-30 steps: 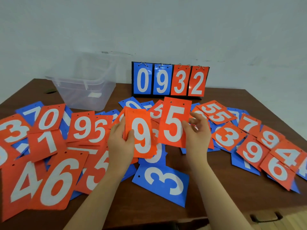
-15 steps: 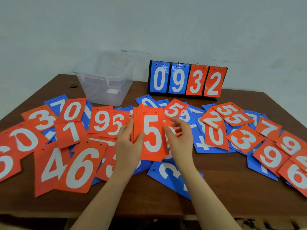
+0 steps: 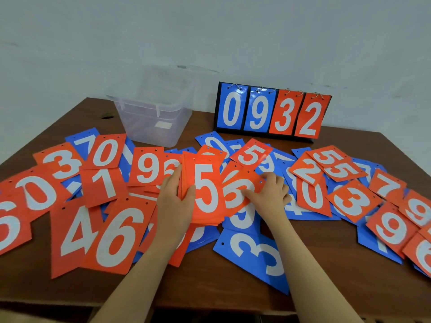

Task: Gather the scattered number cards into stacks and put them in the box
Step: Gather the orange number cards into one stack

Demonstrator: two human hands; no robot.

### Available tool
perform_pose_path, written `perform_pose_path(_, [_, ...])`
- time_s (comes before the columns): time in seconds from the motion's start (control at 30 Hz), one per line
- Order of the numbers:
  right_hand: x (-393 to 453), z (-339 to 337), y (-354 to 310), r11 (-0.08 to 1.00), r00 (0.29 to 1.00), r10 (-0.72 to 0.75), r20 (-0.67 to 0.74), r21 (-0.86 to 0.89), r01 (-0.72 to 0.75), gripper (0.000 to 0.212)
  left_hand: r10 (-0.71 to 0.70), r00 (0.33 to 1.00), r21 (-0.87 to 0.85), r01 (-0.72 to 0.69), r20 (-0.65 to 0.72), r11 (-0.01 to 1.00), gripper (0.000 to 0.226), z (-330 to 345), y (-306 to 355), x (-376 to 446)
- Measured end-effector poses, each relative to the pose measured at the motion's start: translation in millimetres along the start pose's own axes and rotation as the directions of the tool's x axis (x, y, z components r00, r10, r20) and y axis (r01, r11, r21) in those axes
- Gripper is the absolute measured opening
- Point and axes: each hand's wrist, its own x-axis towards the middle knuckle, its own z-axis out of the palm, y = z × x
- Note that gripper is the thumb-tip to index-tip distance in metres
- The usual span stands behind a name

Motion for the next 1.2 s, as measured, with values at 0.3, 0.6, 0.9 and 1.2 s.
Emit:
perform_pose_path(0.3, [-39,-36,-15,0.692,0.948,-0.021,-0.317,0.680,0.243,0.039,0.073,0.994,0.060,-0.068,-0.077,0.996,0.052,-15,5,-12])
perform_pose_path(0.6, [-88,-40,-40,0.521,0.974,-0.134,-0.181,0.824,0.225,0.029,0.150,0.988,-0.036,-0.149,0.041,0.988,0.051,-33,12,-23])
perform_pose_path(0.9, [-83,-5,-56,0.700,0.961,-0.230,-0.151,0.661,0.271,0.027,0.124,0.987,-0.038,-0.121,0.100,0.992,0.059,-36,13,-32])
perform_pose_path(1.2, [-21,19,-18,0.995,0.996,-0.035,-0.077,0.093,0.043,0.059,-0.048,0.999,0.042,0.049,-0.005,0.998,0.056,-32,-2,-1])
